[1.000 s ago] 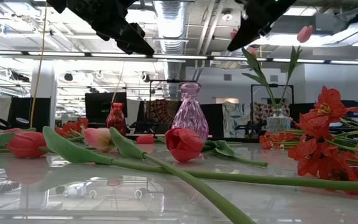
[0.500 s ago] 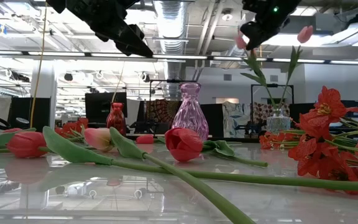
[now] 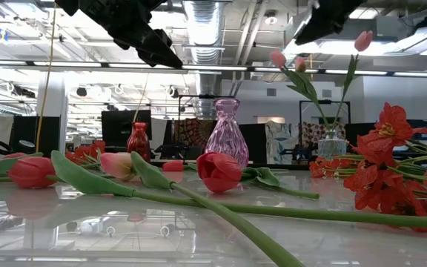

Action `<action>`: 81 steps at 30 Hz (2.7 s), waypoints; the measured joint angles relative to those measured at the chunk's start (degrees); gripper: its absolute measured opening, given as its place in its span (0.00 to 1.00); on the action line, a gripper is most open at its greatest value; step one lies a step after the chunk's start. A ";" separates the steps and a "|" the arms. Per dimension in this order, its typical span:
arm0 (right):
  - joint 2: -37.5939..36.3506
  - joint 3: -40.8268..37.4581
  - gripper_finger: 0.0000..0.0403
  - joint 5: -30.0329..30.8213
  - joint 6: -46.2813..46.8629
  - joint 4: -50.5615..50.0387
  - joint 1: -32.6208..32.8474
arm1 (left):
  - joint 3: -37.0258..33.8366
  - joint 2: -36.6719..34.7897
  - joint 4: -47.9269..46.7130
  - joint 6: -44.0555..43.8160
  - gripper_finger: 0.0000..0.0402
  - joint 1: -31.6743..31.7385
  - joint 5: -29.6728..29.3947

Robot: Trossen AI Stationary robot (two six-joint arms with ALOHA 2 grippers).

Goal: Sort flowers into vase by color
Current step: Put the pink flower into the transparent vase

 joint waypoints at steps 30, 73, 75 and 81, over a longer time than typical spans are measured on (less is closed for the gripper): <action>14.59 1.32 0.08 -12.85 16.77 -2.63 29.12 | 0.00 3.51 -5.50 2.08 0.53 -7.55 6.94; 17.85 1.30 0.08 -12.50 18.53 -2.26 33.80 | 12.59 36.84 1.19 17.49 0.48 -14.63 5.93; 17.85 1.30 0.08 -12.50 18.53 -1.87 33.80 | 12.61 36.88 0.30 17.47 0.43 -14.67 5.60; 17.85 1.30 0.08 -12.50 18.53 -0.09 33.71 | 12.61 36.79 -0.31 17.43 0.27 -14.67 4.64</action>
